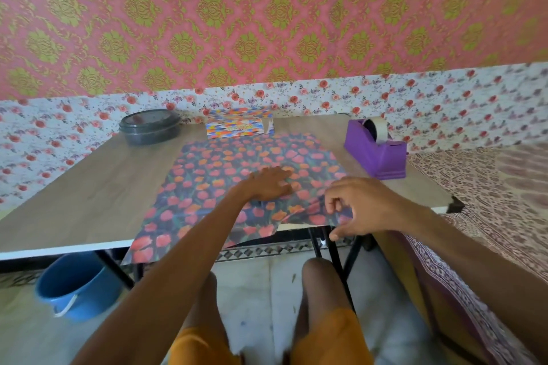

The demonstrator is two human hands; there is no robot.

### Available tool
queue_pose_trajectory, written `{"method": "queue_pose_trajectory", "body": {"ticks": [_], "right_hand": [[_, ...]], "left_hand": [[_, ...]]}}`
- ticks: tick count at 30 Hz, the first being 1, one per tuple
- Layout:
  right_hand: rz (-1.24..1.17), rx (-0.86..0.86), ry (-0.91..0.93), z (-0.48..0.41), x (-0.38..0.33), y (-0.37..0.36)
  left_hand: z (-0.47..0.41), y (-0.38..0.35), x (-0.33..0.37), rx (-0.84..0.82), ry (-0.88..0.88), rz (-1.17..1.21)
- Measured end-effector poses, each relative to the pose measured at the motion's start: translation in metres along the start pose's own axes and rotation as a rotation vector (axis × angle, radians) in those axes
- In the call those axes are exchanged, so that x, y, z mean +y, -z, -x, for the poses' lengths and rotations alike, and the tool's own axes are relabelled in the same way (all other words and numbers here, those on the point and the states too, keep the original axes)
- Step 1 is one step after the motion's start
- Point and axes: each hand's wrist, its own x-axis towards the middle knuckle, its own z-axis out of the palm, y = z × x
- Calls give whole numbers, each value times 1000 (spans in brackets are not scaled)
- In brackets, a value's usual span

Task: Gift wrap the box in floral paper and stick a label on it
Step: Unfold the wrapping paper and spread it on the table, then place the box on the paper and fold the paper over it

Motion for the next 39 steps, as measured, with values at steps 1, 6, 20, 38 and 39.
{"method": "queue_pose_trajectory", "body": {"ticks": [1,6,20,38,39], "right_hand": [[98,64,77,1,0,-7],[174,210,279,1,0,-14],[39,-251,6,6,-5,8],[23,-374,-347,-144,33,-44],[51,-426,-349,-149,38,-51]], "left_hand": [[-2,-1,0,-6,11,-7],[0,-2,2,7,34,-68],[7,-16,3,176,25,-98],[20,-3,-56,193,231,-65],[19,-4,-60,185,223,-69]]}}
